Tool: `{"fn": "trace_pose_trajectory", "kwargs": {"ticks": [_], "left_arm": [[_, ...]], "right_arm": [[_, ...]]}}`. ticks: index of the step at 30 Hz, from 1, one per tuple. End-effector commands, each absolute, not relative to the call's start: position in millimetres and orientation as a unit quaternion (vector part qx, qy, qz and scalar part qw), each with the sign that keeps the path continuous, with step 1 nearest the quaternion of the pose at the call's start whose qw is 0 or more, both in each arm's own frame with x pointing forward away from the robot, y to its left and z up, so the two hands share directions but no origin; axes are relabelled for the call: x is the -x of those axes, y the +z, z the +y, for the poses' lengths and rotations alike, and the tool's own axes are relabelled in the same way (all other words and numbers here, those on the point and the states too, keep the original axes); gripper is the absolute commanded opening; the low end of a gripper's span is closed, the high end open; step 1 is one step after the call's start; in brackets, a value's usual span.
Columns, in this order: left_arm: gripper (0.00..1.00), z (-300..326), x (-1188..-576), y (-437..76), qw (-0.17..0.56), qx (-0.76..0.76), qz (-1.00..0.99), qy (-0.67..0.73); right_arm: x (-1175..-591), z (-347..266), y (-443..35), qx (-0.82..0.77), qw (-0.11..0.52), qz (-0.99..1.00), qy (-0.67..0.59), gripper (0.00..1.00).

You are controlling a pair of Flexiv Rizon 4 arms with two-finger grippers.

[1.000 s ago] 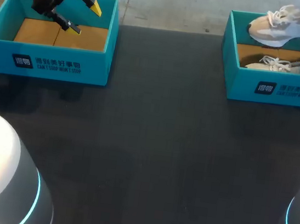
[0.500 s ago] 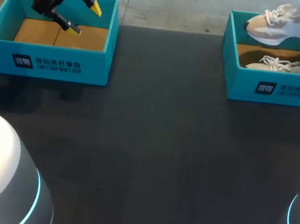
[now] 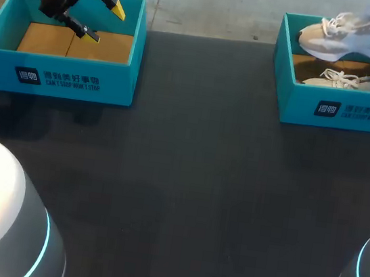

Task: Take the shoe out of the shoebox, open the shoe tongue, remove and reinsert the insole, then place the shoe into the shoebox

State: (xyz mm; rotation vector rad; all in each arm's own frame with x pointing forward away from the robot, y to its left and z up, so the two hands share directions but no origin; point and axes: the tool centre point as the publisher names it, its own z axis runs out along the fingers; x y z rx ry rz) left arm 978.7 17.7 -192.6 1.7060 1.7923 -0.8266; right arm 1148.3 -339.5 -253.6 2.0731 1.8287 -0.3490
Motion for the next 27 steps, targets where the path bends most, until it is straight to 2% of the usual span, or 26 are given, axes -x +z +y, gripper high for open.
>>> {"fn": "trace_pose_trajectory", "kwargs": {"ticks": [1, 27], "left_arm": [[1.0, 18, -979, -192, 0.262, -0.631, 0.663, -0.305], [1.0, 18, -979, -192, 0.262, -0.631, 0.663, -0.305]], "right_arm": [[-1154, -340, -259, -0.734, 0.173, 0.645, -0.127, 0.0], [-1156, -341, -281, -0.742, 0.168, 0.637, -0.125, 0.0]]}}
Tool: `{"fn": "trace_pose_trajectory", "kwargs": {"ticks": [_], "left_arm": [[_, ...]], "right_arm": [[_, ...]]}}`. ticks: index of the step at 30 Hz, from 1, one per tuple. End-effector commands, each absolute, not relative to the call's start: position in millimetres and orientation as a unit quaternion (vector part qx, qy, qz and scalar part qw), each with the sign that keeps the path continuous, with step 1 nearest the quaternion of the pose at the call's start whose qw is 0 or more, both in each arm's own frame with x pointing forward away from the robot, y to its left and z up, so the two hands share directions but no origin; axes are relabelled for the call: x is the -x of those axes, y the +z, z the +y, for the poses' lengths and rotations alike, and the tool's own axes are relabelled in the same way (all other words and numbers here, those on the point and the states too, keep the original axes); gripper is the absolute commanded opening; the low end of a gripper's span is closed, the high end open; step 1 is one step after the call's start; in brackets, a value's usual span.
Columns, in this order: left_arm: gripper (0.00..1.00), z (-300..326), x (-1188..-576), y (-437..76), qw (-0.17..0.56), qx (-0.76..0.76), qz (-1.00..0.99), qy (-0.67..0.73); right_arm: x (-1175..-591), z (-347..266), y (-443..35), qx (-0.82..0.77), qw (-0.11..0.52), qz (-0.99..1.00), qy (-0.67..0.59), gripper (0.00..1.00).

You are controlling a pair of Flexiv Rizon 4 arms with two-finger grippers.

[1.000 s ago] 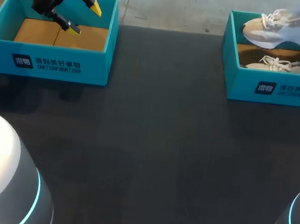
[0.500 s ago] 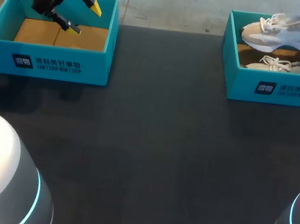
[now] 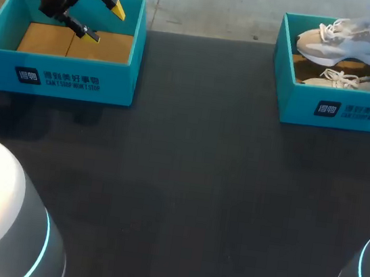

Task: Take the shoe out of the shoebox, open the shoe tongue, remove and reinsert the insole, then place the shoe into the shoebox

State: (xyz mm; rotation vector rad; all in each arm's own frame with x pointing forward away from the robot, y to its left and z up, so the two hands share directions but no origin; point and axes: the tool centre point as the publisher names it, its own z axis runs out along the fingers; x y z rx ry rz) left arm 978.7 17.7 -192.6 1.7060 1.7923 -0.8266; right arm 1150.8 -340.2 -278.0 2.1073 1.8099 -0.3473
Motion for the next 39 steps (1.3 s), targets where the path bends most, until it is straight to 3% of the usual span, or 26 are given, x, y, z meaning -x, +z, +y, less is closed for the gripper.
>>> {"fn": "trace_pose_trajectory", "kwargs": {"ticks": [1, 39], "left_arm": [[1.0, 18, -979, -192, 0.262, -0.631, 0.663, -0.305], [1.0, 18, -979, -192, 0.262, -0.631, 0.663, -0.305]], "right_arm": [[-1156, -341, -282, -0.741, 0.168, 0.638, -0.125, 0.0], [-1158, -345, -319, -0.743, 0.152, 0.636, -0.141, 0.0]]}}
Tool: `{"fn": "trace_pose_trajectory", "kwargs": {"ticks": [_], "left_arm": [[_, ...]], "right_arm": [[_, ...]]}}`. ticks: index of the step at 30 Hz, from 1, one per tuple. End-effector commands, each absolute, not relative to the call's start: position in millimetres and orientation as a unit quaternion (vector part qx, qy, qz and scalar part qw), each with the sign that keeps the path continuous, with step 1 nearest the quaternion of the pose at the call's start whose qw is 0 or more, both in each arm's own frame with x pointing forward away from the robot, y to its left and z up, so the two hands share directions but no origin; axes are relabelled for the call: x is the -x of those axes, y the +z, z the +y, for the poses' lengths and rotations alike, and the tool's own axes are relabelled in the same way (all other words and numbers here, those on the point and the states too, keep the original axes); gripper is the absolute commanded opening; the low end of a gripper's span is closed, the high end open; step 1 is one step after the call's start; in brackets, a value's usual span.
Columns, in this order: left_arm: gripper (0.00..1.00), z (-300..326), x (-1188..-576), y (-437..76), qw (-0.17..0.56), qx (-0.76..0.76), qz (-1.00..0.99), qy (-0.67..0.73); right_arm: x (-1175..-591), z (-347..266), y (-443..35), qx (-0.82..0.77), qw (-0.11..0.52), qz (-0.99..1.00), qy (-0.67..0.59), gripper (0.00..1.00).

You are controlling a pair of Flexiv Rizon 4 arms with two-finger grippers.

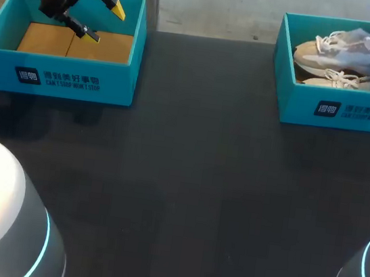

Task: Take the shoe out of the shoebox, open the shoe tongue, remove and reinsert the insole, then place the shoe into the shoebox

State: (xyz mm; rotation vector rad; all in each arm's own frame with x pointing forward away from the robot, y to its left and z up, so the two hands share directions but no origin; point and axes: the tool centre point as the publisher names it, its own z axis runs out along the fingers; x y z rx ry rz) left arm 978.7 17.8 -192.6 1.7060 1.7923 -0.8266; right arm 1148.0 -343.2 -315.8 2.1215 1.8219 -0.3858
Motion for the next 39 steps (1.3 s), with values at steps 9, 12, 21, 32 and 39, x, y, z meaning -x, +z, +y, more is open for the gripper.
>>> {"fn": "trace_pose_trajectory", "kwargs": {"ticks": [9, 12, 21, 32, 39], "left_arm": [[1.0, 18, -979, -192, 0.262, -0.631, 0.663, -0.305], [1.0, 18, -979, -192, 0.262, -0.631, 0.663, -0.305], [1.0, 18, -979, -192, 0.262, -0.631, 0.663, -0.305], [1.0, 18, -979, -192, 0.262, -0.631, 0.663, -0.305], [1.0, 18, -979, -192, 0.262, -0.631, 0.663, -0.305]], "right_arm": [[-1165, -349, -318, -0.746, 0.149, 0.634, -0.139, 0.0], [-1168, -348, -320, -0.746, 0.149, 0.633, -0.139, 0.0], [-1169, -351, -331, -0.75, 0.15, 0.629, -0.141, 0.0], [-1166, -348, -343, -0.745, 0.169, 0.632, -0.132, 0.0], [-1164, -348, -352, -0.739, 0.173, 0.638, -0.13, 0.0]]}}
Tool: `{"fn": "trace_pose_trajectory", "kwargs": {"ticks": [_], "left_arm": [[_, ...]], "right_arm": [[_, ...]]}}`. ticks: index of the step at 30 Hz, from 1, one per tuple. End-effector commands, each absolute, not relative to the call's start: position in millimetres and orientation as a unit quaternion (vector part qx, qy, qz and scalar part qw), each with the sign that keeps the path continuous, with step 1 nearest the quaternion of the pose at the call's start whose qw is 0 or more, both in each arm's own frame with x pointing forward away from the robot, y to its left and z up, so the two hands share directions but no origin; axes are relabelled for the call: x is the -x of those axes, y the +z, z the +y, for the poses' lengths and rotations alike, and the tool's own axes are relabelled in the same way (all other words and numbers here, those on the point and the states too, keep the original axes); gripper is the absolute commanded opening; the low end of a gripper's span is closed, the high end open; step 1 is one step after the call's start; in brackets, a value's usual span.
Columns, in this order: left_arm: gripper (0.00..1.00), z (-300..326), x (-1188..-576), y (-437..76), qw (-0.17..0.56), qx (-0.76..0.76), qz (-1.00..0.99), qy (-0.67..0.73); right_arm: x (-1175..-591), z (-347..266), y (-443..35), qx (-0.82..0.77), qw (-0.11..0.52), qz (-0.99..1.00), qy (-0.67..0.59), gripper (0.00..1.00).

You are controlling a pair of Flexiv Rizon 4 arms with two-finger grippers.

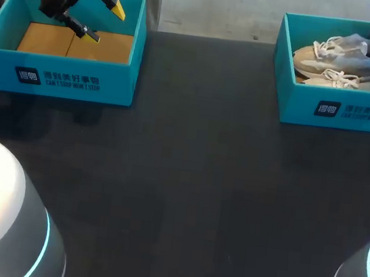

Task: Take the shoe out of the shoebox, open the shoe tongue, remove and reinsert the insole, then place the shoe into the shoebox

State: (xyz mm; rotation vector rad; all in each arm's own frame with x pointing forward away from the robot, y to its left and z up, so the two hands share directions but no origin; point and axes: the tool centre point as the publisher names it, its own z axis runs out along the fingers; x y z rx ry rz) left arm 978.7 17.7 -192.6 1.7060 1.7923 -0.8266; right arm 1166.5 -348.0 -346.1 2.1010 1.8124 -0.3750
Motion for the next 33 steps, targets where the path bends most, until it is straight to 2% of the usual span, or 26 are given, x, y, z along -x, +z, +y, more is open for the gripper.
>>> {"fn": "trace_pose_trajectory", "kwargs": {"ticks": [1, 14, 15, 17, 18, 33], "left_arm": [[1.0, 18, -979, -192, 0.262, -0.631, 0.663, -0.305], [1.0, 18, -979, -192, 0.262, -0.631, 0.663, -0.305], [1.0, 18, -979, -192, 0.262, -0.631, 0.663, -0.305], [1.0, 18, -979, -192, 0.262, -0.631, 0.663, -0.305], [1.0, 18, -979, -192, 0.262, -0.631, 0.663, -0.305], [1.0, 18, -979, -192, 0.262, -0.631, 0.663, -0.305]], "right_arm": [[-1163, -349, -353, -0.739, 0.173, 0.638, -0.13, 0.0], [-1161, -350, -361, -0.738, 0.176, 0.636, -0.142, 0.0], [-1161, -351, -360, -0.737, 0.176, 0.636, -0.143, 0.03], [-1161, -352, -358, -0.738, 0.177, 0.636, -0.142, 0.4], [-1161, -353, -357, -0.738, 0.177, 0.636, -0.142, 0.49], [-1155, -345, -324, -0.743, 0.189, 0.632, -0.115, 0.47]]}}
